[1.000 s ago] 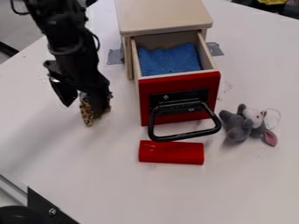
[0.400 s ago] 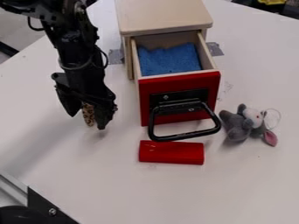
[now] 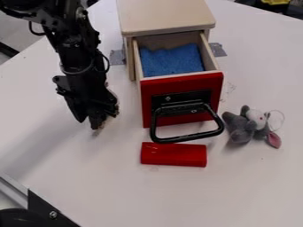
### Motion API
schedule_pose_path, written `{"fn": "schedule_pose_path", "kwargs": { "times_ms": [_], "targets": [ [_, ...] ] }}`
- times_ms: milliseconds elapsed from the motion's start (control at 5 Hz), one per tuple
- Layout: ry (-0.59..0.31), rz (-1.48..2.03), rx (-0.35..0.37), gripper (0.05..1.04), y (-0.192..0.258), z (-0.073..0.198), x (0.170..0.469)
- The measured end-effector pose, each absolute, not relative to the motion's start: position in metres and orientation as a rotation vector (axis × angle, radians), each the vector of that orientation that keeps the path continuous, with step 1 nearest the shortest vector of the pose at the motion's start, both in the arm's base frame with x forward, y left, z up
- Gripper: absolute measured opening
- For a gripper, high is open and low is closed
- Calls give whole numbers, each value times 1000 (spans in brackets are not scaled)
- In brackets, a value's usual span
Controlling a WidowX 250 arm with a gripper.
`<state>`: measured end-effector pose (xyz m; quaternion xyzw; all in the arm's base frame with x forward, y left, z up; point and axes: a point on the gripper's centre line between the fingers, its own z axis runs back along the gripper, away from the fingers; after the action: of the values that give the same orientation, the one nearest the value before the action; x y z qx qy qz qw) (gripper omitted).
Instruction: Put the tiger in the drawer
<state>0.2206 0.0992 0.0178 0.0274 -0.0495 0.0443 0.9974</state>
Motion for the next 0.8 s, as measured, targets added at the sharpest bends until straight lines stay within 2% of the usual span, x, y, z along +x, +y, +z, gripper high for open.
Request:
{"fn": "schedule_pose_path", "kwargs": {
  "times_ms": [200, 400, 800],
  "targets": [
    [-88, 93, 45, 147, 99, 16, 216],
    [-105, 90, 36, 55, 96, 26, 214],
    [-194, 107, 25, 63, 95, 63, 214]
  ]
}}
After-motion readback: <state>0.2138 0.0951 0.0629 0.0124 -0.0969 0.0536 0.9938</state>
